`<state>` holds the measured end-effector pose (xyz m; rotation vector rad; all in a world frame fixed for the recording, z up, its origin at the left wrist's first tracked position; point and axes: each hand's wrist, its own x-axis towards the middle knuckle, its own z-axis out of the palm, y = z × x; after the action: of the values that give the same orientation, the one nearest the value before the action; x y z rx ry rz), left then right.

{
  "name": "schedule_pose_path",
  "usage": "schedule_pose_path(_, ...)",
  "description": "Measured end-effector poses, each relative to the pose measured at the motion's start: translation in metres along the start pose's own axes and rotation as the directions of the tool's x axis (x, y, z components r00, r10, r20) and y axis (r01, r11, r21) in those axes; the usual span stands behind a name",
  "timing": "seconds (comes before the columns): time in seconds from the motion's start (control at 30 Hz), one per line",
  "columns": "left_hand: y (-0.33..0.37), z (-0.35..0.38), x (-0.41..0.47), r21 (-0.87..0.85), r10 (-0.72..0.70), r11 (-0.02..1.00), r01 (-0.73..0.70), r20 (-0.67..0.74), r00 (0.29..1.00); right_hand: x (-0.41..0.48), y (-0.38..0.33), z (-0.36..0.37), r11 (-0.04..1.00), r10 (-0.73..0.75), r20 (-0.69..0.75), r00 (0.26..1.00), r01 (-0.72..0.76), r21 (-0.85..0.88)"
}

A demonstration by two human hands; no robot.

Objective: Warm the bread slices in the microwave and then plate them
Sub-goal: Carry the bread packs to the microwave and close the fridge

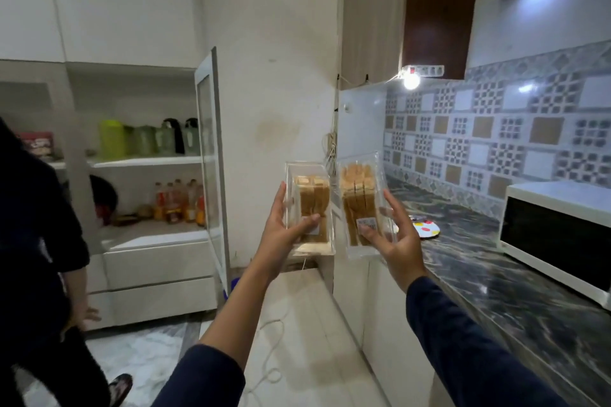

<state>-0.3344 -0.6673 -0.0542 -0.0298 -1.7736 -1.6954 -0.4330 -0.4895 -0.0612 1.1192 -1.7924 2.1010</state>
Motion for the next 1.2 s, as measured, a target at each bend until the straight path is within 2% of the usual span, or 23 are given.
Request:
schedule_pose_path(0.23,-0.059,-0.016,0.140,-0.044,-0.027,0.999,0.032,0.119,0.992,0.102,0.070,0.021,0.997,0.077,-0.099,0.992,-0.074,0.035)
schedule_pose_path(0.43,-0.134,0.036,0.227,-0.196,-0.103,0.969,0.149,0.227,0.968,0.138,0.126,-0.036,0.985,0.158,-0.209,0.965,-0.168,-0.030)
schedule_pose_path(0.63,-0.203,0.151,0.285,-0.318,-0.157,0.900,0.298,0.401,0.903,0.156,0.159,-0.139,0.954,0.174,-0.412,0.895,-0.257,-0.155)
schedule_pose_path(0.8,-0.234,0.268,0.317,-0.346,-0.155,0.847,0.403,0.565,0.811,0.173,0.168,-0.241,0.915,0.123,-0.556,0.822,-0.311,-0.258)
schedule_pose_path(1.0,-0.250,0.398,0.367,-0.347,-0.101,0.804,0.483,0.720,0.686,0.197,0.157,-0.347,0.890,0.103,-0.705,0.702,-0.382,-0.250)
schedule_pose_path(1.2,-0.271,0.495,0.399,-0.252,-0.162,0.770,0.587,0.812,0.561,0.211,0.158,-0.409,0.868,0.132,-0.820,0.558,-0.464,-0.176)
